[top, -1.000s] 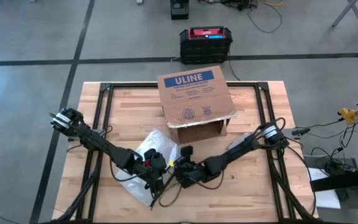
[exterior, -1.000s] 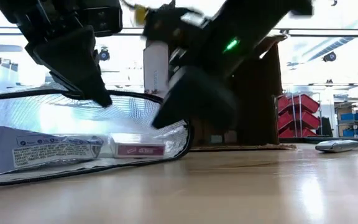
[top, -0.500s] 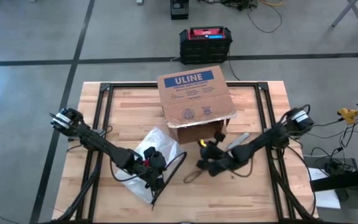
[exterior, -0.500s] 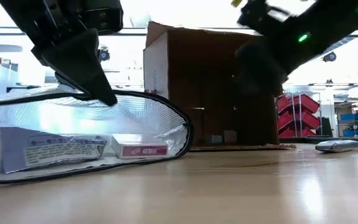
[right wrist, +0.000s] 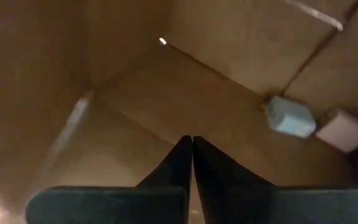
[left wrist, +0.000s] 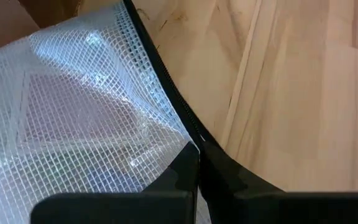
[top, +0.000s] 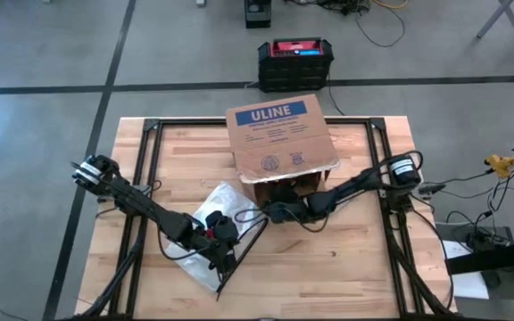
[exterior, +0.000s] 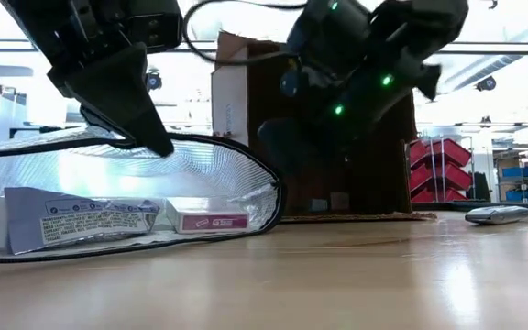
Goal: Unpack boxes
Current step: Put the blue charger adapter into the white zip bag
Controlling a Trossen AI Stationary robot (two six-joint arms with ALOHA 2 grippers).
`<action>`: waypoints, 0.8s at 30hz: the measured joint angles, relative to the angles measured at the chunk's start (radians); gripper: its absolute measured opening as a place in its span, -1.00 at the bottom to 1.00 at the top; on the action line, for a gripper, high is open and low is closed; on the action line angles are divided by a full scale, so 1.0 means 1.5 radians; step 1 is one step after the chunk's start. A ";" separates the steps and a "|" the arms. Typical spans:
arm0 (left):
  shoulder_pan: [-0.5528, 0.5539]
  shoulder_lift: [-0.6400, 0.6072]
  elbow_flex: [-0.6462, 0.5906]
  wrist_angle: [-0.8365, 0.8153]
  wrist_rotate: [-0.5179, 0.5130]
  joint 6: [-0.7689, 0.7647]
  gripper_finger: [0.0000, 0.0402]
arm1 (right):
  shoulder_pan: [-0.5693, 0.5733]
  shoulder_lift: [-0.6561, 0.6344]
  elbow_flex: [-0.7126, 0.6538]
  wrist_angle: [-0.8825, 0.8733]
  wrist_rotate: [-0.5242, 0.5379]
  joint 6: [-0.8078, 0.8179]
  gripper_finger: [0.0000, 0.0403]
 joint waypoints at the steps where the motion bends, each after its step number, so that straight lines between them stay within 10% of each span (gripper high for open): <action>1: 0.000 0.000 0.000 0.000 0.000 -0.008 -1.00 | -0.008 0.001 -0.001 -0.009 -0.006 0.013 -1.00; 19: 0.000 0.000 0.000 0.007 0.000 -0.014 -1.00 | -0.162 -0.015 -0.020 -0.037 0.025 0.072 -1.00; 24: 0.000 0.000 0.000 0.008 0.000 -0.014 -1.00 | -0.210 -0.015 -0.018 -0.028 -0.153 -0.001 -1.00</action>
